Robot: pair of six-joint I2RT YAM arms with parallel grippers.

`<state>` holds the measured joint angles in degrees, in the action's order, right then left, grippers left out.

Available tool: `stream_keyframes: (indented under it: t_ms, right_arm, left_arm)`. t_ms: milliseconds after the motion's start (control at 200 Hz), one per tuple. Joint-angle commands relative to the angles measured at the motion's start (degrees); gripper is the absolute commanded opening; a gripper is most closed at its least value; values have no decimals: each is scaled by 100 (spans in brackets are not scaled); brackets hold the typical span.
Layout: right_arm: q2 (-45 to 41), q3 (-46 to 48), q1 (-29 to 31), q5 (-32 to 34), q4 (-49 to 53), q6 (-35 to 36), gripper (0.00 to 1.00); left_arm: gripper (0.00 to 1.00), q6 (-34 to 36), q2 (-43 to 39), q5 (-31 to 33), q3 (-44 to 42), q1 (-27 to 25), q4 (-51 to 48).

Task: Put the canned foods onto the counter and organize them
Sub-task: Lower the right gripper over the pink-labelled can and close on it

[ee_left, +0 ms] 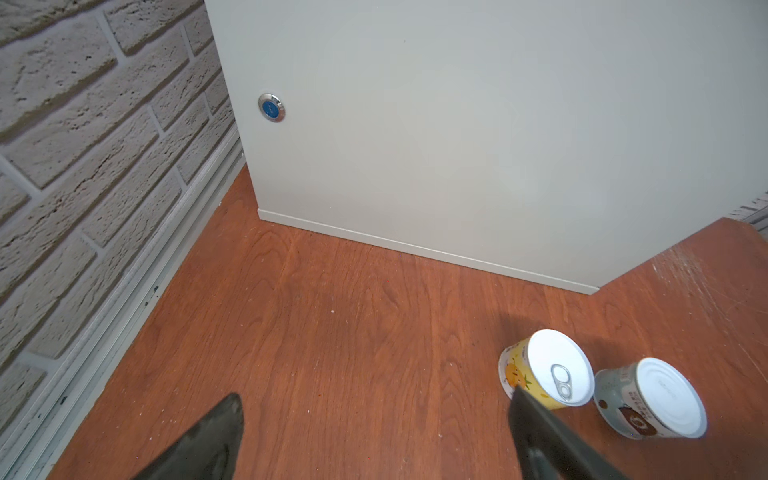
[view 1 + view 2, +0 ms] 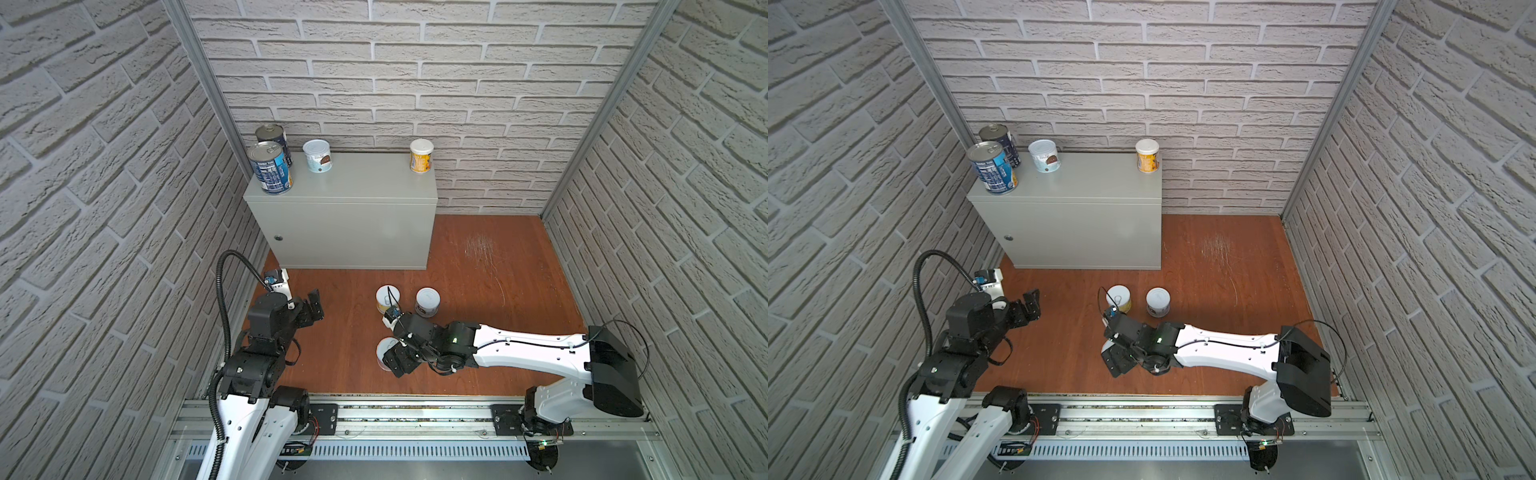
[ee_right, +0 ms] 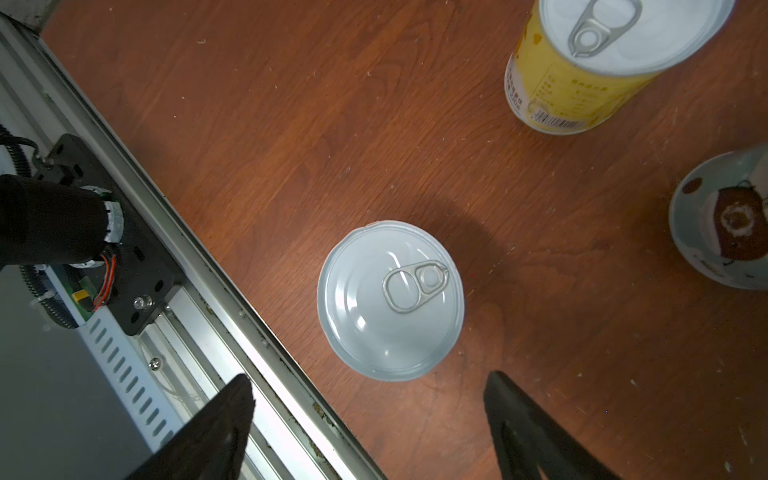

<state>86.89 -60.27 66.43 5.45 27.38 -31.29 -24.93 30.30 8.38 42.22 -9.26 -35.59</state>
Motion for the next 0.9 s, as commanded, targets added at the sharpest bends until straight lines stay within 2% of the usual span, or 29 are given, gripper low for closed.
stream_keyframes:
  t_ms: [0,240,440,895]
  right_arm:
    - [93,-251,145,271,184,-158,89]
    - [374,-456,175,272,198,-103,91]
    - [687,-749,177,704,598,-133,91]
    - [1166,-1122,177,710,745,-35,91]
  left_arm:
    - [98,28,-44,-170,-100,46,197]
    - [98,72,-58,-551,-157,56,316]
    - [98,68,-146,-599,-196,56,331]
    - [98,77,-192,-577,-231,56,351]
